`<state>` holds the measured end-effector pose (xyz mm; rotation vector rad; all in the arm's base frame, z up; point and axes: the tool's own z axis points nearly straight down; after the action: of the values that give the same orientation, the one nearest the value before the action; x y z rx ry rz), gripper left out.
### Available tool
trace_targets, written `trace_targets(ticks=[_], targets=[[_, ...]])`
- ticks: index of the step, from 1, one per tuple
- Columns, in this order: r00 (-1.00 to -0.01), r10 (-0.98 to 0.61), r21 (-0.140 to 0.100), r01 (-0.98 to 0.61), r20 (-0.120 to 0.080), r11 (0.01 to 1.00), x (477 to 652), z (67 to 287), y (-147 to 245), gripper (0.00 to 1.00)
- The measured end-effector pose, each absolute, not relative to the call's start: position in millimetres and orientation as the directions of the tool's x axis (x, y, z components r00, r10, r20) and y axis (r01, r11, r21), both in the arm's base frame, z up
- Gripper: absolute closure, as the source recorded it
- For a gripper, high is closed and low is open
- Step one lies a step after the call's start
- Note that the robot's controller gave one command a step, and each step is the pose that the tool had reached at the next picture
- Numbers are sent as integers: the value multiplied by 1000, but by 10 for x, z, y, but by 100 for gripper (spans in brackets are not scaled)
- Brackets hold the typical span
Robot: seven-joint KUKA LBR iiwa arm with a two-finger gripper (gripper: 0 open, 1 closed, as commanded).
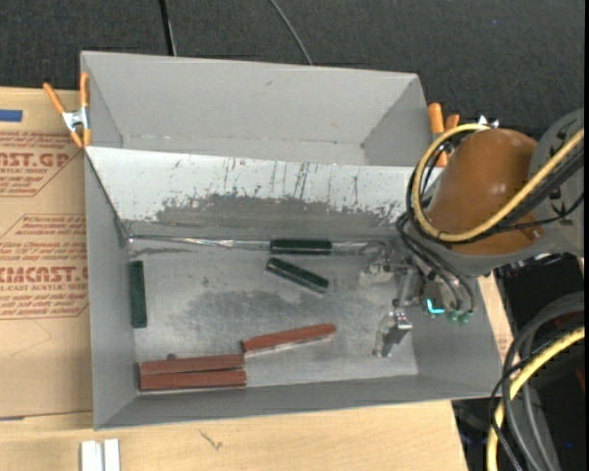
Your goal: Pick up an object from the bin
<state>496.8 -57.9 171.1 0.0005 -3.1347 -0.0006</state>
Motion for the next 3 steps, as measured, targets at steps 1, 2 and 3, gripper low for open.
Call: trace_targets(ticks=[1, 2, 3], targets=[[-1000, -1, 0, -1, 0, 1000, 4987, 1743, -578, 0], [-999, -51, 1, -51, -1, 999, 5010, 747, 122, 100], [-999, -51, 1, -51, -1, 999, 5011, 747, 122, 100]])
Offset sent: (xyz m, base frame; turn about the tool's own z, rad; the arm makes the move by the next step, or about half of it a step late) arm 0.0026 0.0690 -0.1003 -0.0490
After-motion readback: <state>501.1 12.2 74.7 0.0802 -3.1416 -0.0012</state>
